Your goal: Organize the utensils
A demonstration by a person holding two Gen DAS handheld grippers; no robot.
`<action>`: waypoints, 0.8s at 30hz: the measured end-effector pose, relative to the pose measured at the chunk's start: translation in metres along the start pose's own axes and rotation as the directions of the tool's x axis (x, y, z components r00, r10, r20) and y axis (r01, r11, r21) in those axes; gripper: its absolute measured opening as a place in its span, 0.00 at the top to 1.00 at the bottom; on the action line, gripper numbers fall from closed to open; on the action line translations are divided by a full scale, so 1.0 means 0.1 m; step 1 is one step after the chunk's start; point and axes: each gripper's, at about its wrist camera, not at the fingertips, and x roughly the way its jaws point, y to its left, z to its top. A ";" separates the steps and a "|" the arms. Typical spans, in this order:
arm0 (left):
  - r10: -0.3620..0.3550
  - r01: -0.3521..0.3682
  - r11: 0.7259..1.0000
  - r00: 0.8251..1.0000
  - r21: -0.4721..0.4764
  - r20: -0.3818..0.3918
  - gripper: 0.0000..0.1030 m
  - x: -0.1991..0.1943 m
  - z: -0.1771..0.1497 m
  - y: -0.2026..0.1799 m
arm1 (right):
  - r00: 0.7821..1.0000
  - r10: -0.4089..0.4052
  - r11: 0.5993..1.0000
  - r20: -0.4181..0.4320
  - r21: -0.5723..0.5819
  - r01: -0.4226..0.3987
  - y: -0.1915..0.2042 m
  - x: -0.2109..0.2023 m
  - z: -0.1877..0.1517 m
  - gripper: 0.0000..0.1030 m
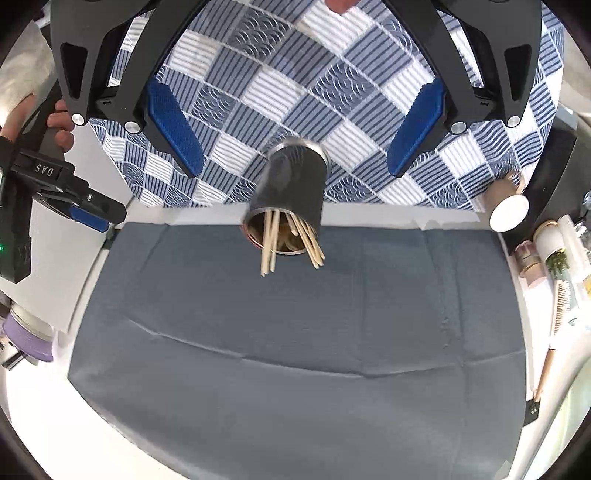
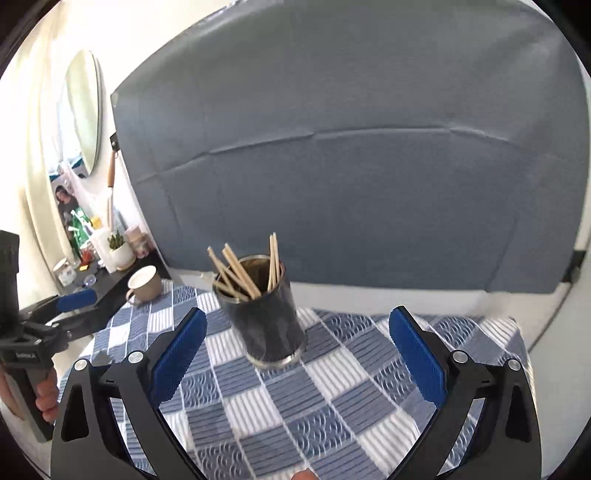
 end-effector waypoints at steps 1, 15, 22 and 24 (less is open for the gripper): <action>0.025 -0.025 1.000 1.000 -0.013 0.001 0.06 -0.05 -0.04 -0.04 | 1.000 -0.012 1.000 -0.002 -0.011 0.012 0.01 -0.11 -0.05 0.08; 0.046 -0.049 0.999 0.993 -0.018 -0.109 0.06 -0.83 -0.40 -0.77 | 0.986 -0.143 0.990 -0.080 -0.016 0.142 0.12 -1.19 -0.53 0.08; 0.108 -0.112 0.993 0.984 -0.025 -0.139 0.06 -1.00 -0.42 -0.84 | 0.982 -0.153 0.987 -0.111 0.021 0.157 0.19 -1.46 -0.60 0.08; 0.123 -0.127 0.992 0.982 -0.019 -0.141 0.06 -1.03 -0.42 -0.85 | 0.979 -0.163 0.985 -0.125 0.030 0.168 0.18 -1.49 -0.61 0.08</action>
